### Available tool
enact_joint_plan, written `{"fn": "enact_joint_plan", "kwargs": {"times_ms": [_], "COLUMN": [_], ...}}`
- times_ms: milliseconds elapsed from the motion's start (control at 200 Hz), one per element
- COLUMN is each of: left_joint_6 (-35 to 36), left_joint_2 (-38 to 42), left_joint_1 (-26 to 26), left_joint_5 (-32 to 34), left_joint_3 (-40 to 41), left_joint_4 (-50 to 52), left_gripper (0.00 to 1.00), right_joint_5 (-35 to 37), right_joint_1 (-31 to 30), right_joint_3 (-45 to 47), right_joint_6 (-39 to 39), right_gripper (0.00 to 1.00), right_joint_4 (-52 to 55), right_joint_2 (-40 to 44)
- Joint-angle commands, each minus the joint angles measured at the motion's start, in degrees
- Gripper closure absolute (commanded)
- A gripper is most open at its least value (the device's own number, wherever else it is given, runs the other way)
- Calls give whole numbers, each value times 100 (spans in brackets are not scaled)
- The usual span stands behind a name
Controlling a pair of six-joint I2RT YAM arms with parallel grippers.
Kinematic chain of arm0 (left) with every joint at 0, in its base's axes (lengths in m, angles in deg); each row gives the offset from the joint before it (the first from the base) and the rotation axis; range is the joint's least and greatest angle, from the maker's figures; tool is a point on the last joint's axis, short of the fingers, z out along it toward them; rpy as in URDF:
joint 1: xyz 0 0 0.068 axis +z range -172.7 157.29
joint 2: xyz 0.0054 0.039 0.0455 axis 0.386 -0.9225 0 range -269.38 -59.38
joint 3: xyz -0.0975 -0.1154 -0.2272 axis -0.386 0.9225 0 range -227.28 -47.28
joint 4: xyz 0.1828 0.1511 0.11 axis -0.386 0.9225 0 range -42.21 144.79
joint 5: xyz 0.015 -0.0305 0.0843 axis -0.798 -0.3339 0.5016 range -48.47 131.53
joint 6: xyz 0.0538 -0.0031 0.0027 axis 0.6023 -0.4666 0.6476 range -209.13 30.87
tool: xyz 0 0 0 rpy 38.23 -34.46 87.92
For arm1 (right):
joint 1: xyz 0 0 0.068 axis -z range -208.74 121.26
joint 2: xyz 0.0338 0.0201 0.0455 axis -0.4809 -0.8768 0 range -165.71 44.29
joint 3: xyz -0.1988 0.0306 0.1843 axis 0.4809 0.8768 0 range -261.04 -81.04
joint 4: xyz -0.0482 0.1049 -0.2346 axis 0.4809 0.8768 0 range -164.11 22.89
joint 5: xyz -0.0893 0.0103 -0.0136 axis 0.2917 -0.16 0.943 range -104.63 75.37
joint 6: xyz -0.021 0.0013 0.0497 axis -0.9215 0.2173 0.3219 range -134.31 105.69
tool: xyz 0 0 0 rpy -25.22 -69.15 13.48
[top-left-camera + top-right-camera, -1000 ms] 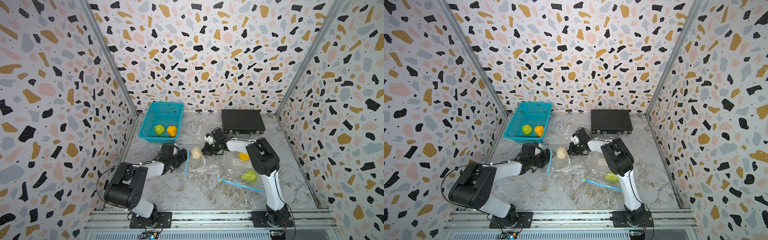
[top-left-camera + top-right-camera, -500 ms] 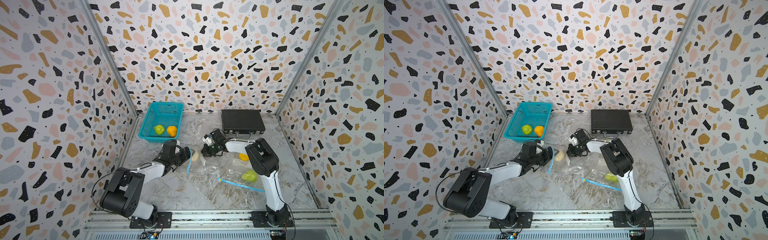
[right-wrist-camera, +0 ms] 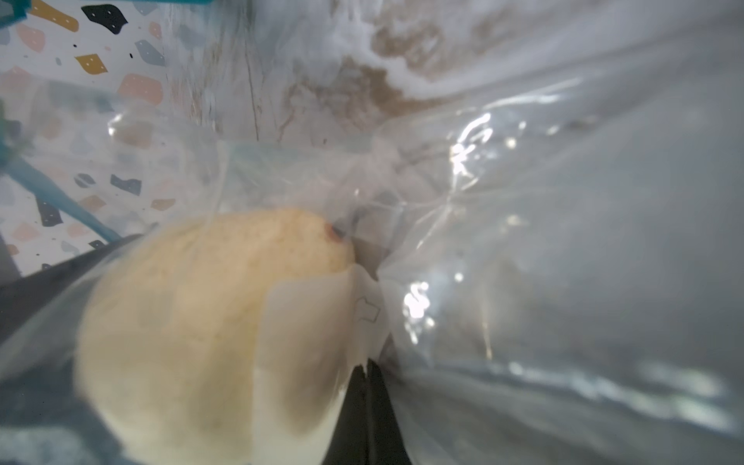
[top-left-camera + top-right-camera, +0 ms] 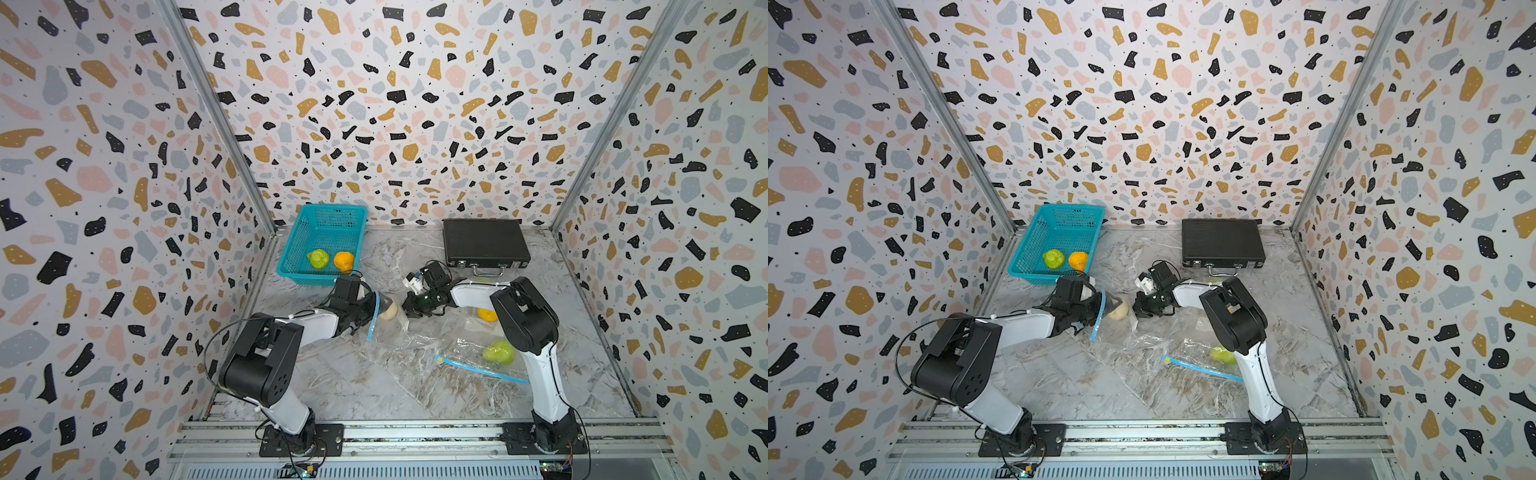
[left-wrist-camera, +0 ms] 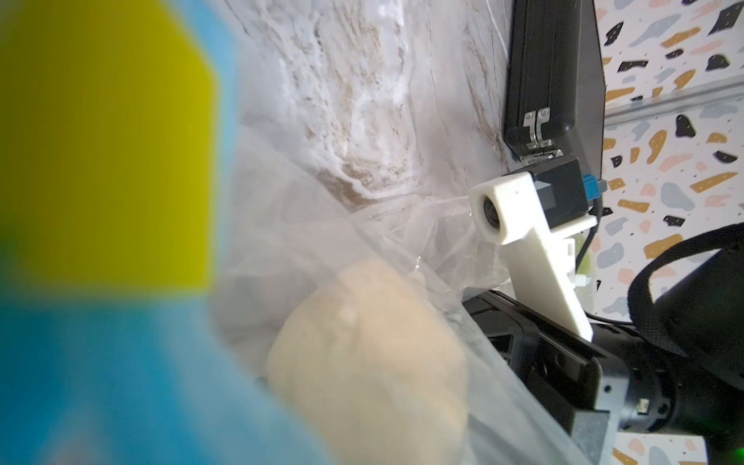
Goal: Open the zip-top bag and take out the pear
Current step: Pick up the pear from the zipper food storage bag.
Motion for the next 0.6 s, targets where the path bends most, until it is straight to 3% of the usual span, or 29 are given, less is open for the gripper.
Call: {"fn": "enact_joint_plan", "kwargs": {"times_ms": [0, 75, 305, 596], "left_joint_6": [332, 454, 908, 1838], "left_joint_2": [-260, -237, 638, 2279], "left_joint_1": [-24, -18, 107, 1009], "left_joint_5": [39, 51, 58, 25], "left_joint_3": [-203, -204, -109, -10], "left_joint_4": [329, 476, 1370, 3637], "left_gripper": [39, 48, 51, 52], "right_joint_5": [-54, -27, 183, 337], "right_joint_1": [-62, -54, 88, 557], "right_joint_3": [152, 150, 341, 816], "right_joint_6": [-150, -181, 37, 552], "right_gripper": [100, 100, 100, 100], "right_joint_4": [278, 347, 203, -483], "right_joint_2": [336, 376, 434, 495]}}
